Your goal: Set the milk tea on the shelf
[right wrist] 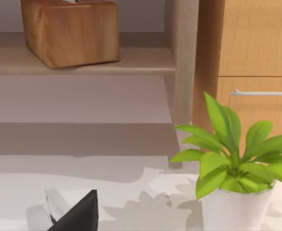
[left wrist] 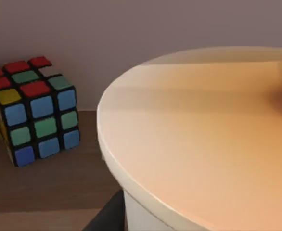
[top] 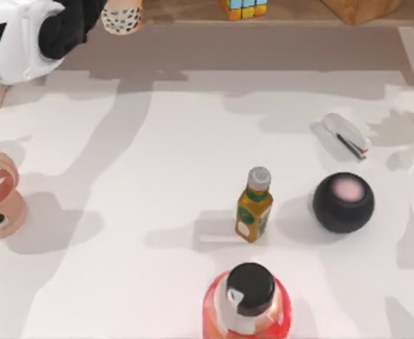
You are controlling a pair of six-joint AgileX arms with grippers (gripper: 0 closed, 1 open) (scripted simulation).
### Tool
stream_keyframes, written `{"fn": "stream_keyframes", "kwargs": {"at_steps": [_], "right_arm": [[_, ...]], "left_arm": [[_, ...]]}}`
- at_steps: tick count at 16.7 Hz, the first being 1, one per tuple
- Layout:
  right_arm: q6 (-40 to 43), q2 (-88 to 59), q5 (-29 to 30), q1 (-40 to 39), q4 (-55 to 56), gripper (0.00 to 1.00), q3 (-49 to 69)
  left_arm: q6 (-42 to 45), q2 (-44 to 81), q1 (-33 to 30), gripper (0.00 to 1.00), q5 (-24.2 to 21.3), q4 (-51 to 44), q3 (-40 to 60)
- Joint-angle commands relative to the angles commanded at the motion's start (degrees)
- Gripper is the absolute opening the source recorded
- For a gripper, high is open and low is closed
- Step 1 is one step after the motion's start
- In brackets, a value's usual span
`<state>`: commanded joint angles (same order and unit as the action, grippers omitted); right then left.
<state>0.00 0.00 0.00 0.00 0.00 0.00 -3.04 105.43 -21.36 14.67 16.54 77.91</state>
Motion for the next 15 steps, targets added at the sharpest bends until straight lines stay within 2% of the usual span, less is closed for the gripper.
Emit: {"fn": "stream_keyframes", "kwargs": {"at_steps": [5,10,15], "right_arm": [[0.0,0.0,0.0,0.0,0.0,1.0,0.0],[0.0,0.0,0.0,0.0,0.0,1.0,0.0],[0.0,0.0,0.0,0.0,0.0,1.0,0.0]], "left_arm": [[1.58,7.84,3.4,0.0,0.59,4.66,7.66],[1.75,8.69,3.47,0.0,0.51,5.21,8.32],[1.75,8.69,3.47,0.38,0.51,5.21,8.32]]}}
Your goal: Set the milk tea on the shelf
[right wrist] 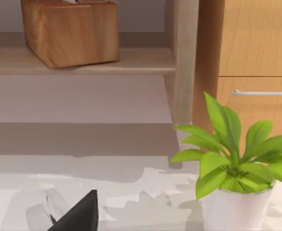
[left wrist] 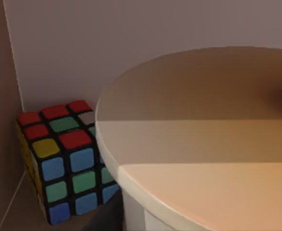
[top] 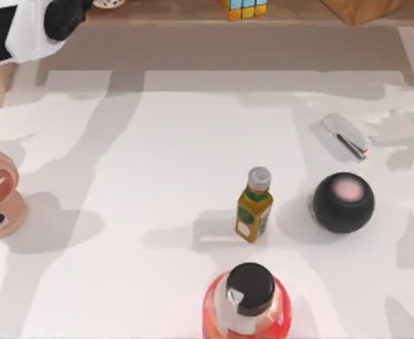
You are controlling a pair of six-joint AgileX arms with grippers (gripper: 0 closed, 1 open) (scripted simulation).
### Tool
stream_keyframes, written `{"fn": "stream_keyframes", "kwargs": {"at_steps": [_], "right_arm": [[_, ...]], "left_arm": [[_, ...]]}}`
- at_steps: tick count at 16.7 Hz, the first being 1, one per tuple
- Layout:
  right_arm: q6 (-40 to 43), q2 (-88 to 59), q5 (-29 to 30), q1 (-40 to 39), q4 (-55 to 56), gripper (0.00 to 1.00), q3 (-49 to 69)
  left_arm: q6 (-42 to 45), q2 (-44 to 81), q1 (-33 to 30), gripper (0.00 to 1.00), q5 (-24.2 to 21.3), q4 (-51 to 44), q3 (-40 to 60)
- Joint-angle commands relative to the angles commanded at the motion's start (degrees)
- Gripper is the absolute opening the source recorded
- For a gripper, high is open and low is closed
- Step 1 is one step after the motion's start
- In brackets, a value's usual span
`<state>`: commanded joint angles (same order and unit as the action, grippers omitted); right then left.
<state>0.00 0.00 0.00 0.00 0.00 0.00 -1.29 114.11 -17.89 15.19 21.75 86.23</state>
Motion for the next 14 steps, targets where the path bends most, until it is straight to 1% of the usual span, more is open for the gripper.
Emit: {"fn": "stream_keyframes", "kwargs": {"at_steps": [8,9,14], "right_arm": [[0.0,0.0,0.0,0.0,0.0,1.0,0.0],[0.0,0.0,0.0,0.0,0.0,1.0,0.0],[0.0,0.0,0.0,0.0,0.0,1.0,0.0]], "left_arm": [[0.0,0.0,0.0,0.98,0.0,0.0,0.0],[0.0,0.0,0.0,1.0,0.0,0.0,0.0],[0.0,0.0,0.0,1.0,0.0,0.0,0.0]]}}
